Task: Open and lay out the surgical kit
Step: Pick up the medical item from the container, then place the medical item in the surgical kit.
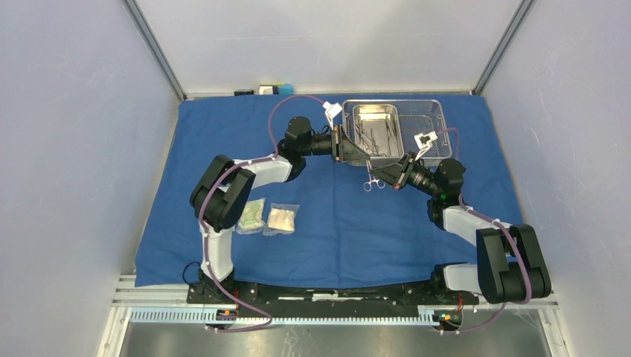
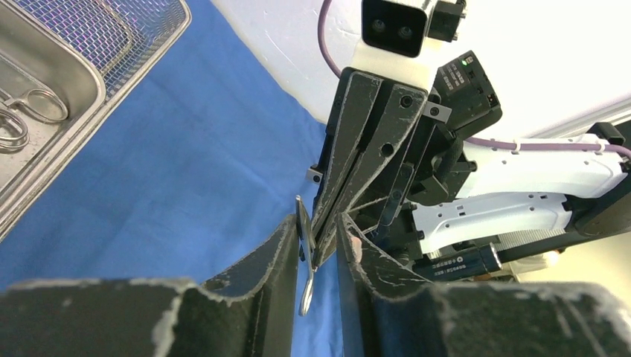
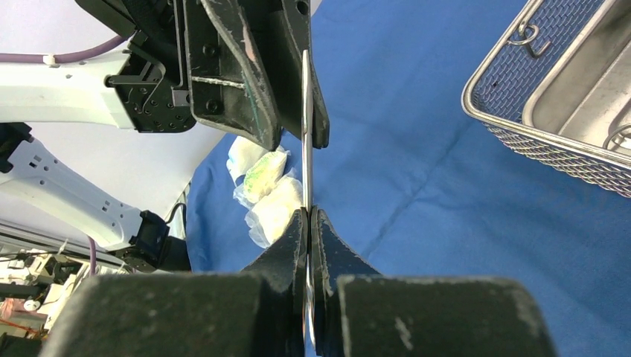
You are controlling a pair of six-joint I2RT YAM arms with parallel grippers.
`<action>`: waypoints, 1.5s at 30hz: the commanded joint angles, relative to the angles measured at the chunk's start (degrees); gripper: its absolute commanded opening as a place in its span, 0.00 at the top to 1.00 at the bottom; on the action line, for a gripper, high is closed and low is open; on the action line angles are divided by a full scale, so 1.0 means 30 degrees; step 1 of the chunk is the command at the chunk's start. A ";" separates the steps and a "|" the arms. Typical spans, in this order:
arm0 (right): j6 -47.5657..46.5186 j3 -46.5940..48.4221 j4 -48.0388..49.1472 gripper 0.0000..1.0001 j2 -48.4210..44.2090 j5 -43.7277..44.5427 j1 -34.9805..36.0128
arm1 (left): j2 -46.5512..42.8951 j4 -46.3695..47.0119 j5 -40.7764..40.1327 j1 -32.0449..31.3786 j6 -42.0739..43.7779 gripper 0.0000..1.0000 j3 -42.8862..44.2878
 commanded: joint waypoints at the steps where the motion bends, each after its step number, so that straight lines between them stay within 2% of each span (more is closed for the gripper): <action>1: -0.0016 -0.0109 0.0959 1.00 0.0002 0.0164 -0.0045 | 0.0471 0.1261 0.0289 -0.0101 -0.0944 0.70 0.1116; 9: -0.0169 -0.0036 0.0719 1.00 0.0043 0.0194 -0.0046 | 0.0778 0.1307 0.0576 -0.0319 -0.1112 0.87 0.1397; 11: -0.0577 -0.0003 0.0356 0.93 -0.0066 0.0166 -0.0092 | 0.0683 0.0919 0.0724 -0.0306 -0.0861 0.97 0.1392; 14: -0.1947 0.0356 -0.0595 0.77 -0.0322 -0.0006 -0.0116 | 0.0284 -0.0997 0.0858 -0.0276 0.0212 0.98 0.1363; 17: -0.4755 0.1338 -0.3681 0.59 -0.0817 0.0084 -0.0286 | -0.0455 -0.4154 0.1055 -0.0281 0.2415 0.98 0.1234; 22: -0.8559 0.2300 -0.7435 0.44 -0.1547 -0.0304 -0.0535 | -0.1487 -0.7756 0.1716 -0.0240 0.4954 0.98 0.0301; 27: -1.1763 0.2741 -1.0260 0.41 -0.2668 -0.0015 -0.0693 | -0.2609 -0.9583 0.1287 0.0065 0.6489 0.98 -0.1902; 31: -1.3305 0.2678 -1.1440 0.41 -0.3132 0.0607 -0.0763 | -0.2403 -1.0673 0.1125 0.0530 0.6775 0.98 -0.3284; 45: -1.4449 0.1817 -1.1684 0.42 -0.3805 0.1648 -0.0938 | -0.0494 -1.0593 0.2022 0.2071 0.6586 0.98 -0.4462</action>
